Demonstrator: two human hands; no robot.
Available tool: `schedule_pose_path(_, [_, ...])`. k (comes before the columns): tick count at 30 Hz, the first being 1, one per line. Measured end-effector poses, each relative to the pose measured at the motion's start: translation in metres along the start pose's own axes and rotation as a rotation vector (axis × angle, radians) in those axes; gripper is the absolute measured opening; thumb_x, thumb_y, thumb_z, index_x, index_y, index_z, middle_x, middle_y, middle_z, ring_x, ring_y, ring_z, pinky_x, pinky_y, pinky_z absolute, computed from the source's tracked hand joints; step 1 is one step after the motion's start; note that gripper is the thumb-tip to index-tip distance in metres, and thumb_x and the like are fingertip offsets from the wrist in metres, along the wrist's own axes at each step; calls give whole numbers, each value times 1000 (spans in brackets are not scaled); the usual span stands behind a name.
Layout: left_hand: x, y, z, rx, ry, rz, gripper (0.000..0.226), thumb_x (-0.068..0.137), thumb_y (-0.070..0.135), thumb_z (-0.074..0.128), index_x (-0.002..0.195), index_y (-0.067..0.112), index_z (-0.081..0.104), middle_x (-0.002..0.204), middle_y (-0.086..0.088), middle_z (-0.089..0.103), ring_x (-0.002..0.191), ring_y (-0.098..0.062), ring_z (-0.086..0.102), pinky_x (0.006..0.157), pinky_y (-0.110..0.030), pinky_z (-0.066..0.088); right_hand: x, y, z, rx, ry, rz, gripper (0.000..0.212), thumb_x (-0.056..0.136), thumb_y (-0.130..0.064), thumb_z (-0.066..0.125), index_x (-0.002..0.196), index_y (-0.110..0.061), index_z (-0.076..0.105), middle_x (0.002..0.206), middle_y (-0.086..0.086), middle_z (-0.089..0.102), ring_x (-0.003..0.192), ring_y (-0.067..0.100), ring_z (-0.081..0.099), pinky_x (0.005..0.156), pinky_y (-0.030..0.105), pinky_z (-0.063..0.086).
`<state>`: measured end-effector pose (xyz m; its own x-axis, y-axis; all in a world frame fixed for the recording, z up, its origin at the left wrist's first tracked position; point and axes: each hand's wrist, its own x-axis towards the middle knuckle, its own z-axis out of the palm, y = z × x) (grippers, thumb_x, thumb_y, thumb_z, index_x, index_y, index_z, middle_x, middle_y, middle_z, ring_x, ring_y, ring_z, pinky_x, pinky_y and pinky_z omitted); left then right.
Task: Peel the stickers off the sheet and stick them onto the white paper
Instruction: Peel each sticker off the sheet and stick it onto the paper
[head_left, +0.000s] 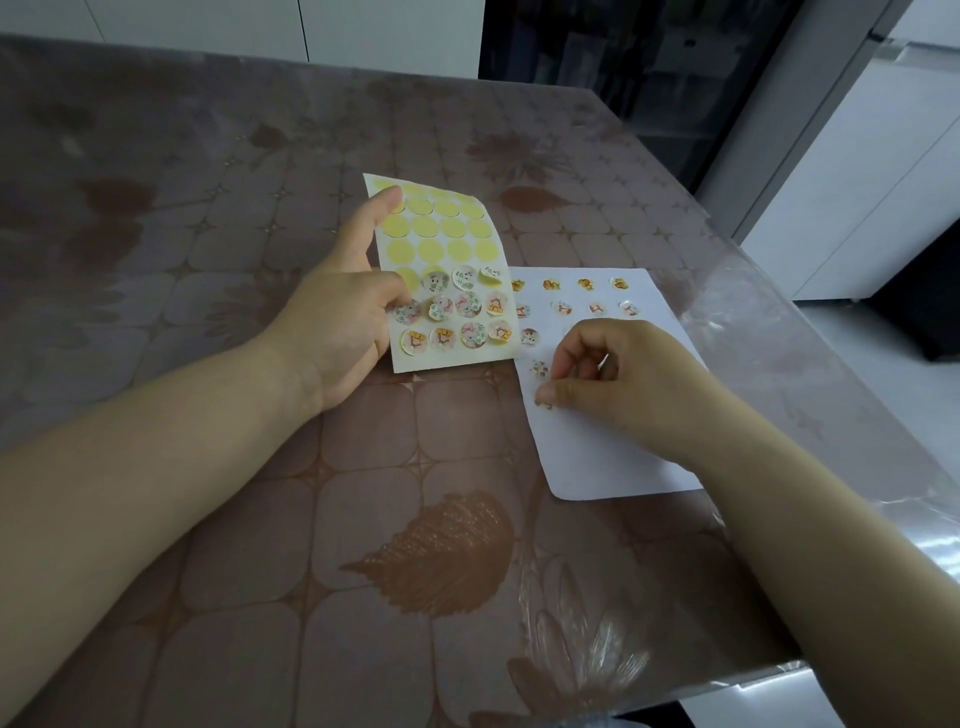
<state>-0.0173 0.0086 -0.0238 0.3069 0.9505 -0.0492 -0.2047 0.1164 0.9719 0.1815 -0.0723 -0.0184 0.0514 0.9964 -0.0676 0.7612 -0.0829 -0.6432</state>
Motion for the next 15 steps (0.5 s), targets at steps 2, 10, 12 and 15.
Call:
schedule_pose_path(2, [0, 0, 0, 5, -25, -1, 70, 92, -15, 31, 142, 35, 34, 126, 4, 56, 113, -19, 61, 87, -40, 55, 0, -2, -6, 22, 19, -22, 18, 70, -35, 76, 71, -23, 63, 67, -10, 53, 53, 2, 43, 50, 8, 35])
schedule_pose_path(10, [-2, -3, 1, 36, -141, 18, 81, 86, -18, 48, 142, 38, 32, 123, 1, 64, 101, -15, 69, 82, -29, 57, 16, -44, -28, -144, 84, -358, 10, 82, -34, 66, 91, -29, 63, 73, -11, 55, 56, 1, 50, 51, 8, 38])
schedule_pose_path(12, [-2, -4, 0, 33, -170, 43, 83, 84, -19, 50, 142, 37, 32, 107, 8, 71, 94, -10, 69, 81, -26, 57, 27, -45, -18, -187, 152, -413, 17, 84, -33, 65, 100, -29, 63, 81, -13, 53, 63, -1, 48, 60, 8, 38])
schedule_pose_path(15, [-2, -4, 1, 35, -206, 48, 77, 88, -14, 46, 144, 37, 31, 100, 7, 72, 90, -10, 67, 86, -28, 55, 39, -43, 6, -175, 259, -450, 20, 82, -25, 68, 102, -24, 67, 90, -10, 52, 68, 1, 45, 65, 17, 41])
